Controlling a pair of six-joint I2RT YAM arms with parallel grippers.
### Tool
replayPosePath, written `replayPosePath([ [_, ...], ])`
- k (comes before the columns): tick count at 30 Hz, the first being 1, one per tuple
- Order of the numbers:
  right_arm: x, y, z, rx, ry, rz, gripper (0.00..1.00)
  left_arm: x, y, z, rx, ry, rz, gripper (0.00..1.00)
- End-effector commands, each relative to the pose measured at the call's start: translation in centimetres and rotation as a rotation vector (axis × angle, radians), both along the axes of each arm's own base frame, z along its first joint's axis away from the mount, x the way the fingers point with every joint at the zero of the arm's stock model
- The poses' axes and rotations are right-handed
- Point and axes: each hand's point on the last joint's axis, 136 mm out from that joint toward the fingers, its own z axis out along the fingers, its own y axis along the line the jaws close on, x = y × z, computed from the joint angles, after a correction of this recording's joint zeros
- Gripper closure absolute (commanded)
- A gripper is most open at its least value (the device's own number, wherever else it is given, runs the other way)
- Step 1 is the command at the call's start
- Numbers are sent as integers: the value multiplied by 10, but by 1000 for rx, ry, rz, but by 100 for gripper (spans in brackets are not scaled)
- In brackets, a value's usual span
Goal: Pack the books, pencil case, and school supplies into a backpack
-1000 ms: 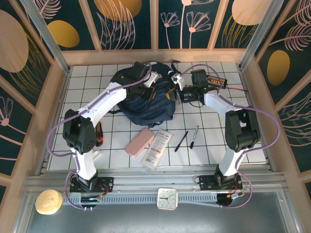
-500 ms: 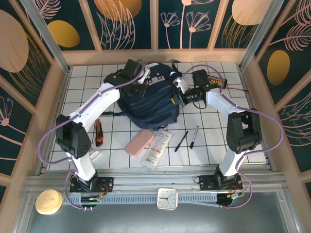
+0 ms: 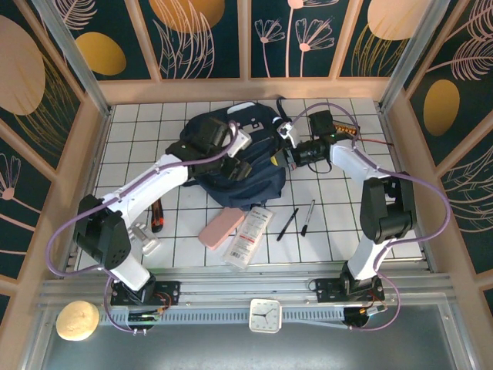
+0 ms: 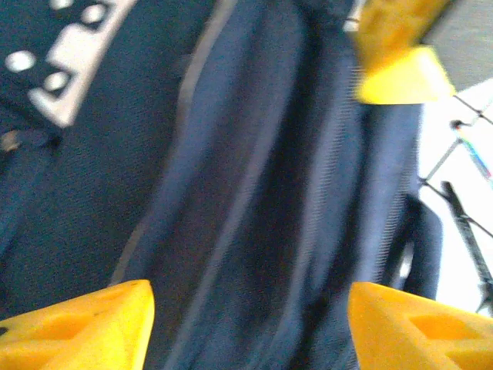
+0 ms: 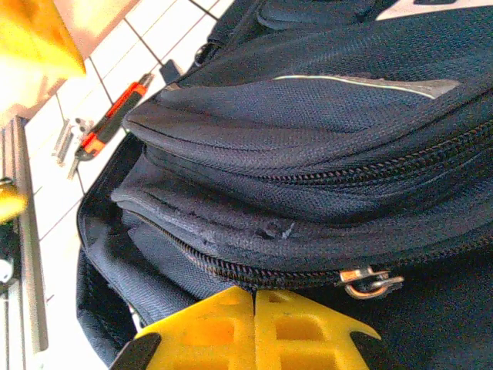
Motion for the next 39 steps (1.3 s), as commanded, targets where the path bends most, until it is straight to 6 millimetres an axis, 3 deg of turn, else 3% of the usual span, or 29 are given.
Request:
replayPosePath([
  [1, -6, 15, 37, 113, -44, 56, 100, 9, -25, 11, -48, -81, -118, 31],
  [3, -7, 17, 40, 125, -43, 62, 100, 17, -29, 10, -31, -94, -126, 30],
  [4, -8, 18, 41, 125, -43, 65, 100, 23, -32, -2, -6, -80, -126, 30],
  [7, -14, 24, 40, 125, -37, 85, 100, 37, -35, -12, 32, -84, -118, 30],
  [12, -21, 29, 37, 130, -21, 113, 100, 43, -41, -35, 70, -48, -138, 34],
  [14, -21, 32, 38, 132, -20, 120, 100, 41, -43, -44, 75, -20, -160, 52],
  [16, -22, 33, 37, 134, -17, 126, 100, 41, -43, -53, 99, 14, -156, 87],
  [17, -22, 33, 36, 131, -11, 124, 100, 42, -41, -57, 115, 30, -150, 98],
  [18, -21, 32, 34, 124, -11, 120, 100, 42, -39, -59, 132, 41, -143, 100],
  [20, -19, 29, 30, 100, -2, 107, 100, 43, -35, -58, 146, 38, -124, 100],
  [21, -18, 26, 28, 92, 8, 92, 93, 42, -33, -56, 150, 35, -116, 100],
  [22, -16, 23, 28, 93, 19, 77, 75, 40, -31, -52, 144, 26, -113, 100],
  [24, -13, 15, 32, 109, 25, 47, 51, 38, -28, -44, 128, 10, -102, 100],
  [26, -7, 4, 44, 157, 21, 4, 37, 34, -29, -36, 103, 7, -110, 100],
  [33, 4, -16, 79, 322, 22, -43, 37, 24, -40, 3, -13, 24, -181, 100],
  [39, -3, -13, 54, 201, -2, -4, 37, 23, -34, 15, -72, 50, -195, 100],
])
